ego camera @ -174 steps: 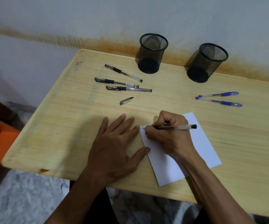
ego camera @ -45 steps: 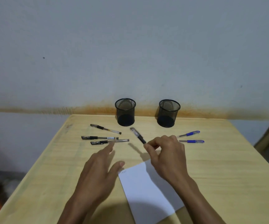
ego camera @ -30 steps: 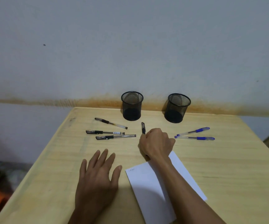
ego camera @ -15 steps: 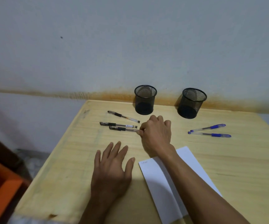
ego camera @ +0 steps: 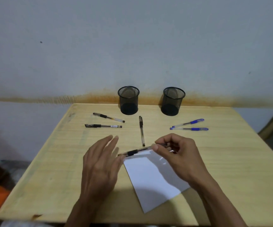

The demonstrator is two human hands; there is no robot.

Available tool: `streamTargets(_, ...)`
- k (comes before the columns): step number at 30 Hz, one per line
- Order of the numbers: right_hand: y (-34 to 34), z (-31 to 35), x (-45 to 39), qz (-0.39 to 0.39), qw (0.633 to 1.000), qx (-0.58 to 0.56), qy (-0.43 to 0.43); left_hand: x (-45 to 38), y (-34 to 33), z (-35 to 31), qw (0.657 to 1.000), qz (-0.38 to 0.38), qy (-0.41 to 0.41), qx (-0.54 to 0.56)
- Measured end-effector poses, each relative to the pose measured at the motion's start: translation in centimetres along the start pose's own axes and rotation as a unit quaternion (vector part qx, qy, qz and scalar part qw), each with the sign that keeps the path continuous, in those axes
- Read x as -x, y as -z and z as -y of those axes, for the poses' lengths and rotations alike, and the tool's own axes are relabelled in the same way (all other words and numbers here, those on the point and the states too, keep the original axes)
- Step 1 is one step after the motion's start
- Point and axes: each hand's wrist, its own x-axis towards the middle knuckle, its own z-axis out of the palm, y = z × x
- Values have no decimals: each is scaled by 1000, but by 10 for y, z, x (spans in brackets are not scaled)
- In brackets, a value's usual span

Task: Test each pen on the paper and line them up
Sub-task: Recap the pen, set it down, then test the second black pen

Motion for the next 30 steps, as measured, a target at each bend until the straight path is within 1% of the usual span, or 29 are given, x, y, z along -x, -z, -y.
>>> streamTargets(1,5,0,4,5,1000,-30,-8,1,-2,-7,1000,6,-22,-10)
streamTargets(3,10,1,11,-8,995,-94,-31,3,-4,-21,999,3,-38,0)
streamTargets(5,11,1,16,-31,989,-138,-47,3,-3,-36,999,-9,-29,33)
streamTargets(7,10,-2,19,-63,984,-159,-52,4,-1,-49,998,4,-10,62)
streamTargets(9,9,-2,20,-95,974,-195,-62,5,1,-56,998,25,-10,61)
streamTargets(10,8,-2,21,-99,970,-212,-68,5,2,-58,998,30,-14,54)
streamTargets(11,7,-1,22,-90,969,-219,-72,4,3,-60,998,31,-14,52)
streamTargets(13,1,2,27,-36,977,-199,-68,1,5,-65,997,37,-10,64)
streamTargets(15,-9,4,32,12,982,-178,-58,-1,5,-71,996,43,-26,72)
streamTargets(16,-13,4,32,15,983,-175,-55,-1,4,-74,996,43,-36,68)
streamTargets(19,-13,1,28,-10,983,-173,-57,3,3,-77,998,33,-46,41)
streamTargets(22,-9,-1,25,8,986,-160,-54,3,6,-78,996,39,-69,29)
streamTargets(23,-9,-1,25,15,985,-164,-53,0,9,-77,996,47,-62,39)
streamTargets(24,-7,-1,23,12,983,-177,-55,-2,12,-76,996,52,-35,60)
streamTargets(27,14,-1,3,-59,960,-264,-73,-7,29,-55,984,43,119,123)
streamTargets(28,25,-1,-5,-79,954,-279,-73,-10,35,-44,981,47,149,114)
streamTargets(30,35,-1,-16,-77,958,-265,-73,-17,44,-23,978,69,180,76)
